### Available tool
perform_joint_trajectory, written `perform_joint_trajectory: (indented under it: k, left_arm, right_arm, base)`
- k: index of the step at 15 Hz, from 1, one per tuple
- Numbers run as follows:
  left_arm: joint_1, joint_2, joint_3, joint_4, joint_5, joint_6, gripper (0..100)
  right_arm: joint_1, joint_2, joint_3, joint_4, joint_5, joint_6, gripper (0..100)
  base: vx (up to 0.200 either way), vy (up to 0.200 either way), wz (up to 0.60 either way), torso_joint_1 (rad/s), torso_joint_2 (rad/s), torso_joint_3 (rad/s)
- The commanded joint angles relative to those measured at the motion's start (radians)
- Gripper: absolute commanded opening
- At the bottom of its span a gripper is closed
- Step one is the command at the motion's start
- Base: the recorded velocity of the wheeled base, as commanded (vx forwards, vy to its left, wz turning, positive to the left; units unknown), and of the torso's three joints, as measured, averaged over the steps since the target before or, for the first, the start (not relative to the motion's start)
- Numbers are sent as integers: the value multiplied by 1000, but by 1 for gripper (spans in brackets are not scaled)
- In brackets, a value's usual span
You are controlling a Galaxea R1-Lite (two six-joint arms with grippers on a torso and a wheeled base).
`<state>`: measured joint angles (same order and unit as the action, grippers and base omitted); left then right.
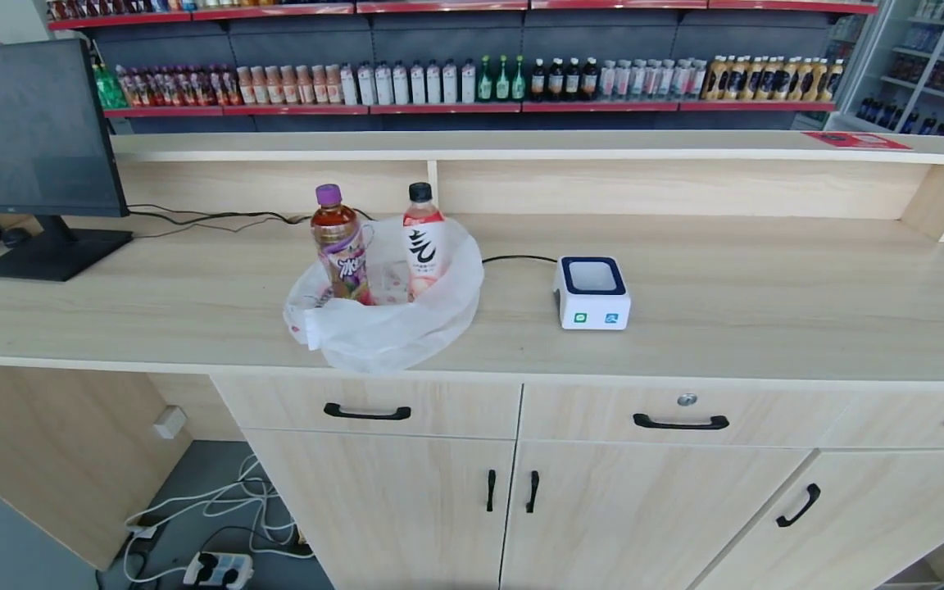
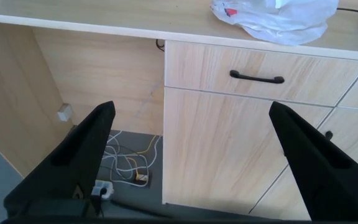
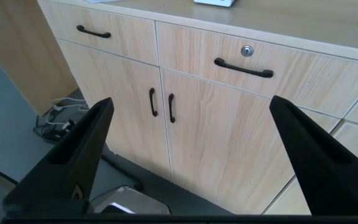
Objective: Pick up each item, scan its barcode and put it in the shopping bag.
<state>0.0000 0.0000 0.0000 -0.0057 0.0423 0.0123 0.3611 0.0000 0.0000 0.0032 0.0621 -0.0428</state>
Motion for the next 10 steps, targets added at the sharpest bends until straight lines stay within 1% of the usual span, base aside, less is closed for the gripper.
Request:
perform_joint_trajectory:
  k: [1,10]
  left_arm:
    - [0,0,0,0,1,0,100]
    - [0,0,0,0,1,-3,100]
  right_arm:
    - [-1,0,0,0,1,0,100]
    - [-1,0,0,0,1,0,100]
  base:
    - [-200,0,0,2,7,2]
    - [-200,0,0,2,3,2]
